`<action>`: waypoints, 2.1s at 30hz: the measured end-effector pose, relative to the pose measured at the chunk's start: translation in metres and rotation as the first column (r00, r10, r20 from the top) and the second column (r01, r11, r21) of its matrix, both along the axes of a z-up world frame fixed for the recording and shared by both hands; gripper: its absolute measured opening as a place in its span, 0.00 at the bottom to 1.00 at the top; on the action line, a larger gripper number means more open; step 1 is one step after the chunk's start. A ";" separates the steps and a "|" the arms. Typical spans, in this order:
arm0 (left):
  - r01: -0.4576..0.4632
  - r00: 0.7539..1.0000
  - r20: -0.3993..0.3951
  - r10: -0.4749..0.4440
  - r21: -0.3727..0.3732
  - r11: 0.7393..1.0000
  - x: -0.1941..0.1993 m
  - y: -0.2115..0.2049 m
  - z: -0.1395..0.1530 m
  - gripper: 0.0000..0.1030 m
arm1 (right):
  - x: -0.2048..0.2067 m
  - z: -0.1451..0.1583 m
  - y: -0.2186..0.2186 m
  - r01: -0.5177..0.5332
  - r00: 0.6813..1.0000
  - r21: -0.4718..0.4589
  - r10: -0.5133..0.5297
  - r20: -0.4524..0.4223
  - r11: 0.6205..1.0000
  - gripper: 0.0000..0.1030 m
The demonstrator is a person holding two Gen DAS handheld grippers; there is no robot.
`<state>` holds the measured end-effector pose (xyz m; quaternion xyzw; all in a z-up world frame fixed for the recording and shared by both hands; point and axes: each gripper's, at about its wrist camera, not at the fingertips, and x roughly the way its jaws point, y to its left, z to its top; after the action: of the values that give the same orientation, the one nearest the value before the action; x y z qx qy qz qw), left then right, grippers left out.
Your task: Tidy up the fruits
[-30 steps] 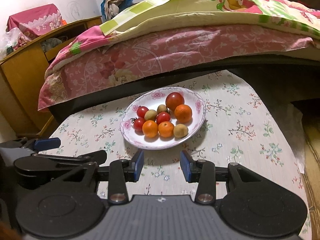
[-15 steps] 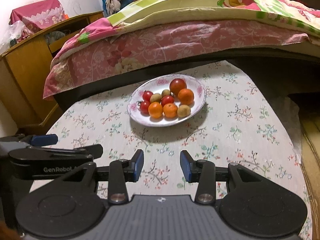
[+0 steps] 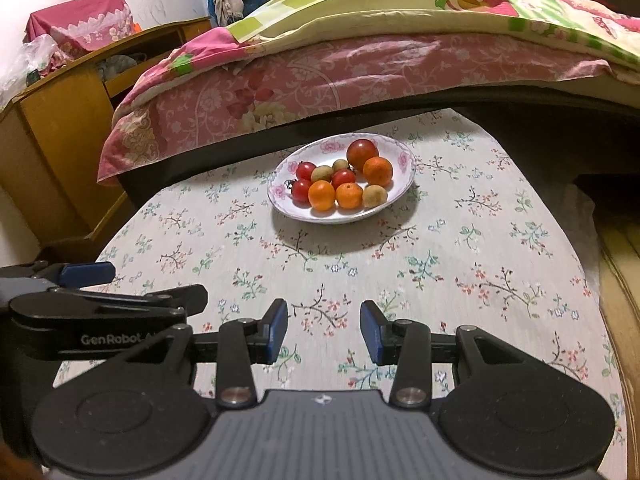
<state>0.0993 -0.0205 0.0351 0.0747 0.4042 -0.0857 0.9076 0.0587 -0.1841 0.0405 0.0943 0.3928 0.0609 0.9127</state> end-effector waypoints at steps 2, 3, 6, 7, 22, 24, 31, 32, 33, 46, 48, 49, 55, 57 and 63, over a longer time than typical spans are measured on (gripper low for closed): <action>0.007 1.000 -0.004 -0.007 0.006 1.000 -0.005 0.000 -0.001 1.00 | -0.004 -0.001 0.001 -0.003 1.000 -0.002 0.003 -0.004 1.000 0.33; 0.009 1.000 -0.005 -0.009 0.007 1.000 -0.007 0.000 -0.001 1.00 | -0.005 -0.001 0.002 -0.005 1.000 -0.004 0.005 -0.005 1.000 0.33; 0.001 1.000 -0.007 -0.001 0.002 1.000 -0.012 0.003 -0.001 1.00 | -0.010 -0.002 0.005 -0.011 1.000 -0.008 0.011 -0.007 1.000 0.33; -0.002 1.000 -0.009 0.002 -0.002 1.000 -0.014 0.005 -0.001 1.00 | -0.012 -0.002 0.006 -0.011 1.000 -0.009 0.011 -0.008 1.000 0.33; -0.009 1.000 -0.029 0.009 0.002 1.000 -0.035 0.009 -0.004 1.00 | -0.036 -0.004 0.013 -0.011 1.000 0.004 0.011 -0.018 1.000 0.33; -0.011 0.999 -0.030 0.011 0.002 1.000 -0.037 0.009 -0.004 1.00 | -0.039 -0.004 0.013 -0.008 1.000 0.006 0.008 -0.022 1.000 0.33; -0.013 0.999 -0.036 0.014 0.004 1.000 -0.045 0.010 -0.006 1.00 | -0.048 -0.006 0.015 -0.010 0.999 0.001 0.010 -0.034 1.000 0.33; -0.015 0.999 -0.037 0.015 0.004 1.000 -0.046 0.011 -0.006 1.00 | -0.049 -0.006 0.015 -0.009 0.999 0.001 0.009 -0.033 1.000 0.33; -0.016 0.999 -0.037 0.016 0.003 1.000 -0.046 0.011 -0.006 1.00 | -0.050 -0.006 0.015 -0.010 0.999 0.001 0.010 -0.033 1.000 0.33; -0.016 0.998 -0.062 0.017 0.016 1.000 -0.046 0.009 -0.014 1.00 | -0.050 -0.013 0.017 -0.009 0.998 -0.006 0.009 -0.058 1.000 0.33; -0.016 0.998 -0.066 0.017 0.020 1.000 -0.046 0.009 -0.015 1.00 | -0.050 -0.014 0.017 -0.008 0.998 -0.006 0.007 -0.064 1.000 0.33; -0.016 0.998 -0.067 0.018 0.022 1.000 -0.046 0.008 -0.016 1.00 | -0.050 -0.015 0.017 -0.007 0.998 -0.005 0.007 -0.068 1.000 0.33; -0.015 0.997 -0.069 0.016 0.025 1.000 -0.046 0.008 -0.017 1.00 | -0.050 -0.017 0.017 -0.001 0.997 -0.016 -0.001 -0.079 1.000 0.33; -0.014 0.997 -0.069 0.016 0.024 1.000 -0.047 0.008 -0.017 1.00 | -0.049 -0.019 0.017 0.006 0.996 -0.025 -0.008 -0.087 1.000 0.33; -0.006 0.998 -0.068 0.008 0.025 1.000 -0.048 0.006 -0.017 1.00 | -0.046 -0.023 0.015 0.025 0.994 -0.045 -0.030 -0.108 0.999 0.33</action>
<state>0.0517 -0.0147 0.0182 0.0816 0.4362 -0.0799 0.8926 0.0124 -0.1693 0.0170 0.0830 0.4419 0.0345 0.8925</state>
